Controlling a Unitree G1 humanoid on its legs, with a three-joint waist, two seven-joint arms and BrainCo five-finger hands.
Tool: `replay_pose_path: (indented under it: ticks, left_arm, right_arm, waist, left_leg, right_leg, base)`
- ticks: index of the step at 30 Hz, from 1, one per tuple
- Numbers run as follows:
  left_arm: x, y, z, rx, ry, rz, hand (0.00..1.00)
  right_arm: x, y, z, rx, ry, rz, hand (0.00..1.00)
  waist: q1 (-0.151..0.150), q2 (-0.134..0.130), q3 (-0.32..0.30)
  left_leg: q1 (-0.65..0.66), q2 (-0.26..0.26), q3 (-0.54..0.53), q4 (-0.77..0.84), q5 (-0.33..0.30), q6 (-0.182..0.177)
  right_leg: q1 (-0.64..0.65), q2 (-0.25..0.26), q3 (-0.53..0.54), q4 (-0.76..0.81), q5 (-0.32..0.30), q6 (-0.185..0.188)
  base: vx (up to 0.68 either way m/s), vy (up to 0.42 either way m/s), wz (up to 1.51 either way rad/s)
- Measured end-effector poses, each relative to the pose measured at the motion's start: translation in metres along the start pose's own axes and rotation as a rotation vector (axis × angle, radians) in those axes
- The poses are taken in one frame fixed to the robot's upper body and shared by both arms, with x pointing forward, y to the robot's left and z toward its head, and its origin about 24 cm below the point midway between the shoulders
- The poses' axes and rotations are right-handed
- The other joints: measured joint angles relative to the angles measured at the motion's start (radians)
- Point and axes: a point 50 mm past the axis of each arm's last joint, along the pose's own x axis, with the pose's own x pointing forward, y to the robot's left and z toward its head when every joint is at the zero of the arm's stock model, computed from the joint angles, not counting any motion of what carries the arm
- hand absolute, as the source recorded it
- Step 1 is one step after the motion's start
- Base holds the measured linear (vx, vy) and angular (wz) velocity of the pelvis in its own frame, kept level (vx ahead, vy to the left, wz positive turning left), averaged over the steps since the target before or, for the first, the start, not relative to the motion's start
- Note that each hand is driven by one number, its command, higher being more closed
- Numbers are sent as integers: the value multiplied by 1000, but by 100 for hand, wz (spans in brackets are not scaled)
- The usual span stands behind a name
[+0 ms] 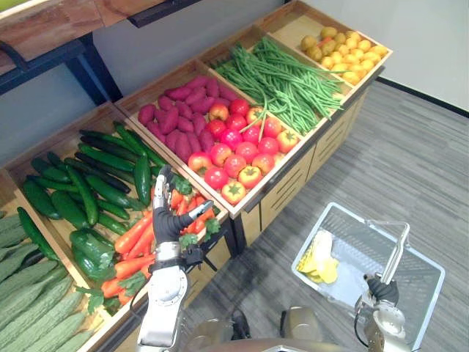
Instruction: Pick vegetable in the basket
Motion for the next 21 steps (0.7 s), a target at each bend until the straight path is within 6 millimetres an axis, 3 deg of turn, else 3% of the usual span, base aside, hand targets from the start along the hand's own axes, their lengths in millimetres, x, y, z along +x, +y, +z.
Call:
replay_pose_path:
  ticks: [1,2,4,6,12,15,21]
  left_arm:
    - [1,-1,3,-1,-17,-12,0]
    - [2,-2,3,-25,-16,12,0]
    - [-6,1,0,-37,18,47,0]
    - [-9,3,-2,-33,33,54,0]
    - [-8,20,4,2,4,125,0]
    - [-9,28,3,58,3,156,0]
    - [-11,47,-2,226,29,190,0]
  right_arm:
    - [-4,-3,-5,10,9,-7,100]
    - [-4,-4,-6,17,23,-11,100]
    - [-7,-5,-2,18,-1,2,100]
    - [-8,-4,2,16,-20,16,100]
    - [-9,-2,21,40,-113,29,100]
    - [-12,-4,14,70,-89,10,100]
    - [-17,-1,6,84,-61,23,100]
  waist:
    - [8,-22,-5]
    - [18,-29,3]
    - [37,4,-15]
    - [65,7,-18]
    - [74,4,-35]
    - [89,-18,-45]
    - [87,-33,-57]
  left_leg:
    - [7,-16,-17,-3,0,-4]
    - [-1,2,-31,9,0,-19]
    - [-8,91,1,3,23,-76]
    - [11,107,3,-32,35,-92]
    - [15,100,-21,-103,84,-93]
    - [32,88,-19,-157,115,-95]
    - [100,71,-17,-271,176,-90]
  right_leg:
    - [13,-19,21,-76,-7,28]
    - [34,-10,-4,-97,-8,19]
    - [79,22,-89,-158,15,-7]
    - [110,34,-116,-186,19,-14]
    - [168,25,-197,-273,41,-19]
    - [182,15,-216,-297,49,-18]
    - [211,6,-219,-330,87,-22]
  base:
    - [186,-367,158]
    - [204,-319,95]
    - [202,-350,85]
    - [122,-201,38]
    - [71,-53,39]
    - [41,-5,26]
    - [10,5,5]
